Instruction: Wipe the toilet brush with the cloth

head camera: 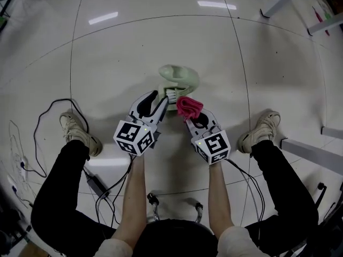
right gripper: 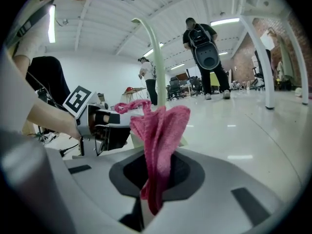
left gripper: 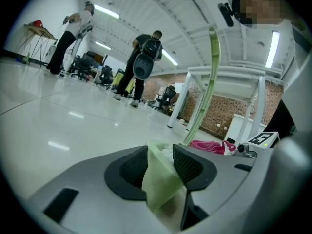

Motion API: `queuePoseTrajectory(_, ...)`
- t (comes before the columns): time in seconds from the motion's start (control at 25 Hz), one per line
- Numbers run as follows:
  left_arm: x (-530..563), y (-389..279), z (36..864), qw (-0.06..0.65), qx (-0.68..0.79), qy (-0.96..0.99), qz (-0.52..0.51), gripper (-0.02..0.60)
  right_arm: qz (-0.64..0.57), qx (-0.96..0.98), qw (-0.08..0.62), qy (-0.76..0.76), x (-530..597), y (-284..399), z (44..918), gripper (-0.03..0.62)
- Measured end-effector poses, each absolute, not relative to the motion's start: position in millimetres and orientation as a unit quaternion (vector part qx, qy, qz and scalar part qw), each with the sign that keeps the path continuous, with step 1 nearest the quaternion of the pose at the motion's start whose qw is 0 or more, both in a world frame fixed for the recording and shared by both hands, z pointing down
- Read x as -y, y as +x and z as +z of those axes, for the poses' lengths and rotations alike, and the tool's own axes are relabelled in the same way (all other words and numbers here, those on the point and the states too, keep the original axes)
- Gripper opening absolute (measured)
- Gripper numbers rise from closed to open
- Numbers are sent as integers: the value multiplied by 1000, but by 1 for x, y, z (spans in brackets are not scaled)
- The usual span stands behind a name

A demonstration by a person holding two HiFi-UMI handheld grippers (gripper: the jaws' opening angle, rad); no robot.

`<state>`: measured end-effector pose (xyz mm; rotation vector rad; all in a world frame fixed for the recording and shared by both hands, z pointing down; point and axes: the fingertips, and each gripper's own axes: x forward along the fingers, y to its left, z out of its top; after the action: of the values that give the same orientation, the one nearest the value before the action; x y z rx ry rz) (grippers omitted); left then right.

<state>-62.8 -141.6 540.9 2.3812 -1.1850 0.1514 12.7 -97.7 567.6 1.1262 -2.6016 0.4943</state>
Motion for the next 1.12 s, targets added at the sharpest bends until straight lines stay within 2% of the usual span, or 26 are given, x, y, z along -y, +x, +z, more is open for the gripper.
queuePoseTrajectory(0.12,131,-72,520,232,444,864,45,163,175,888,111,411,95,23,544,32)
queuePoseTrajectory(0.32,141,-84,414,155,454,877,-33,161,112,875,50,468,114,50,445,32)
queuePoseTrajectory(0.36,142,-87,387,136,458,877,-49,152,92,874,39,475,118,52,420,32)
queuePoseTrajectory(0.44,146,-93,332,105,467,874,-78,5,53,874,14,482,125,52,362,32)
queuePoseTrajectory(0.6,149,-87,237,73,451,882,-112,5,2,885,-59,463,133,39,244,32)
queuePoseTrajectory(0.72,155,-73,196,35,445,890,-93,5,-1,898,-123,423,136,21,180,32)
queuePoseTrajectory(0.8,163,-61,194,25,443,894,-57,5,-2,905,-134,404,141,8,164,32)
queuePoseTrajectory(0.92,170,-48,213,38,438,898,-9,5,11,913,-112,393,150,-10,173,32)
queuePoseTrajectory(1.12,170,-49,219,36,441,897,-10,5,42,905,-87,415,154,-1,214,32)
